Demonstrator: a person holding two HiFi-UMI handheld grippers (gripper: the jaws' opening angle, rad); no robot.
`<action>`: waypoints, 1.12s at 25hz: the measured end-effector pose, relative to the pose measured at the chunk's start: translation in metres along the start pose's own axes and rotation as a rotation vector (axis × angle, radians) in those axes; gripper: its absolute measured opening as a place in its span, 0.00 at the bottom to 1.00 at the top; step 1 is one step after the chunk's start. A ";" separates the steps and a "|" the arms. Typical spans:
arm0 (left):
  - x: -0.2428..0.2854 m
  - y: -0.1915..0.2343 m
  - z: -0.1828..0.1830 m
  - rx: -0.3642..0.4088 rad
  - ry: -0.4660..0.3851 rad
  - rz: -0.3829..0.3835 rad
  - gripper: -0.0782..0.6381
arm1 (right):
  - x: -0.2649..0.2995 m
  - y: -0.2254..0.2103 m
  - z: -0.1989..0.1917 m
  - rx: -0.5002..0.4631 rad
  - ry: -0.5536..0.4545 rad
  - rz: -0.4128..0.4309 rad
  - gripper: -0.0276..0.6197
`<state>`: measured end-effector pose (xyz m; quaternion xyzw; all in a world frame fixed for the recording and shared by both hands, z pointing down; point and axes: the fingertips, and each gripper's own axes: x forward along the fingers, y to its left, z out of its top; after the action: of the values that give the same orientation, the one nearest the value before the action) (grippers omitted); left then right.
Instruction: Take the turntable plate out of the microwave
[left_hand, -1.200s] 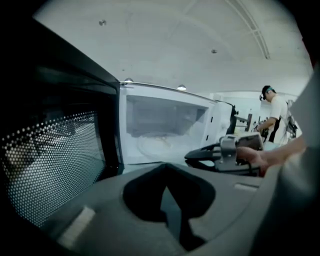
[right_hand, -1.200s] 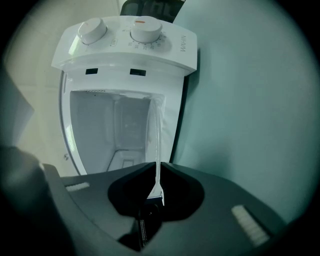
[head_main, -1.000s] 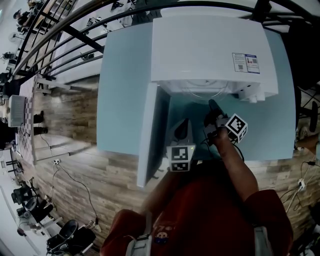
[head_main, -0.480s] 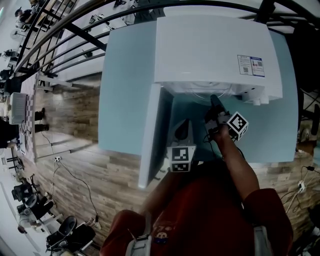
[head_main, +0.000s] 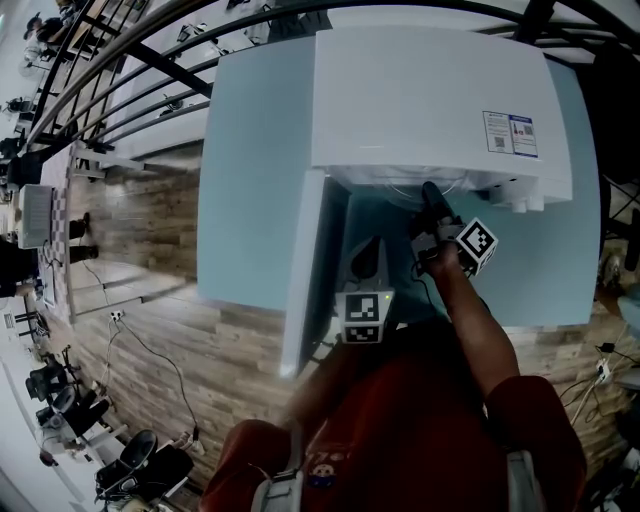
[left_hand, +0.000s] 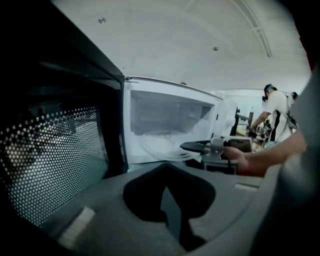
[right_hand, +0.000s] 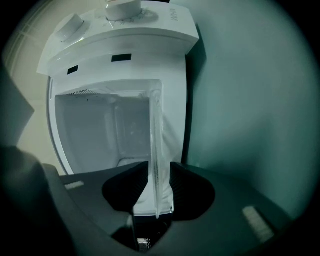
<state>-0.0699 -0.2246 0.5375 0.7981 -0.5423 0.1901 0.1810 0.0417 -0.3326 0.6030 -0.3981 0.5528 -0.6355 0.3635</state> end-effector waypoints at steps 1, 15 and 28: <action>0.000 0.000 0.000 0.001 0.002 -0.001 0.11 | 0.001 0.001 0.000 0.000 -0.001 0.002 0.23; 0.005 0.001 -0.002 -0.001 0.012 -0.018 0.11 | 0.004 -0.002 -0.004 0.096 -0.039 -0.006 0.17; 0.002 -0.003 -0.004 0.001 0.005 -0.009 0.11 | -0.005 0.000 -0.005 -0.020 0.017 0.016 0.10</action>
<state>-0.0670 -0.2233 0.5422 0.8001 -0.5382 0.1917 0.1829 0.0393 -0.3261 0.6019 -0.3918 0.5653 -0.6303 0.3600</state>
